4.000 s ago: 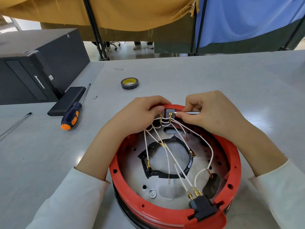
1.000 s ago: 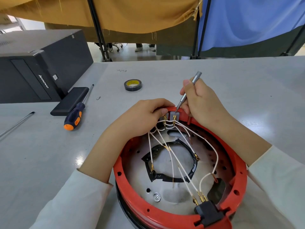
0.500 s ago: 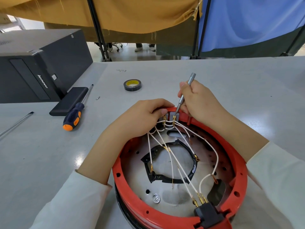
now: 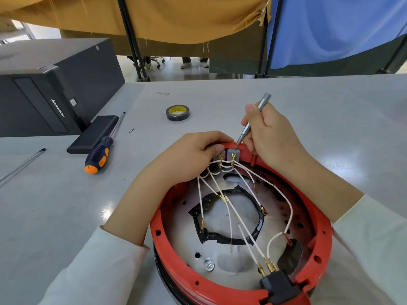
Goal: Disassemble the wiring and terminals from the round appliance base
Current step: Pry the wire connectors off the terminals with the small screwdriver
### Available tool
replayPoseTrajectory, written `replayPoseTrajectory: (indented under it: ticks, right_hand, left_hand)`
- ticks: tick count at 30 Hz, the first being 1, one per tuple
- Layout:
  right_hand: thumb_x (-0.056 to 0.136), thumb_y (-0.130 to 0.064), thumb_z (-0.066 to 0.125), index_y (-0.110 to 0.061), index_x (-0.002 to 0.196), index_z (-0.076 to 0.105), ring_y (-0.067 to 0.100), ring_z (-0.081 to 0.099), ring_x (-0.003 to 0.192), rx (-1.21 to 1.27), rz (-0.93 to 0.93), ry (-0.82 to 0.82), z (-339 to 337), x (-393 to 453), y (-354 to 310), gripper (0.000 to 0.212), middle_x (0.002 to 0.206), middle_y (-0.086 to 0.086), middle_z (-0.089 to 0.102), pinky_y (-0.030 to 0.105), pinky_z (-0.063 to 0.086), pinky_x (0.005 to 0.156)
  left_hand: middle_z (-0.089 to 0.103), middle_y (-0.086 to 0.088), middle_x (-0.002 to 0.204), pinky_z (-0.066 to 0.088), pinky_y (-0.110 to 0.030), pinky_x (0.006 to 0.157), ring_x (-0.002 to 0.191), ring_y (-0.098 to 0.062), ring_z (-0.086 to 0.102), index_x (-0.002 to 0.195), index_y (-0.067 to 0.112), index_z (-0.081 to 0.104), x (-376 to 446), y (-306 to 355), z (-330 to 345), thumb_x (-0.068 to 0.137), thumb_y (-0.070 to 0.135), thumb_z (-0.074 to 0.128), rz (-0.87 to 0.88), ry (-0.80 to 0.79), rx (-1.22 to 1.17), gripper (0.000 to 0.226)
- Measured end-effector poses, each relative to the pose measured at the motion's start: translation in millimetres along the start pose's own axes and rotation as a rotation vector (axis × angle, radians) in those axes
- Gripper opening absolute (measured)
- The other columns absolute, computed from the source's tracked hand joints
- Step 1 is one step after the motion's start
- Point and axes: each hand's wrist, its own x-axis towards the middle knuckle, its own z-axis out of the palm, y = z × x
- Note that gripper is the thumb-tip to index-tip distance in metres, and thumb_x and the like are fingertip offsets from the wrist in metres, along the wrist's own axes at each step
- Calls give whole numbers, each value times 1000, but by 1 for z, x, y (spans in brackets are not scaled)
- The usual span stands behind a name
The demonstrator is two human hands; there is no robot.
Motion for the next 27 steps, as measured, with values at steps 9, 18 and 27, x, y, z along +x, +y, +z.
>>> replayPoseTrajectory:
  ticks: [9,18,27]
  right_hand:
    - [102,-38,32,-27,78,47,-2,48,43,-35,0,-64,1,0,-1,30,59,-7,50,24,36,55]
    - [102,-38,32,-27,77,47,-1,46,42,-22,12,-50,1,2,1,32,58,-4,49,22,35,53]
    - [100,-41,33,-31,75,47,5,52,56,-202,-78,-5,1,0,-4,31,59,-12,53,29,38,58]
  left_hand:
    - [66,13,108,43,-18,86,97,-5,57,117,36,60,0,0,0,98,24,46,-9,3,11,27]
    - [67,10,107,45,-29,89,96,-12,60,118,35,60,-1,1,-1,98,24,46,-8,-3,10,27]
    - [66,13,107,42,-17,85,96,-5,57,117,35,61,0,0,0,98,22,46,-1,4,0,27]
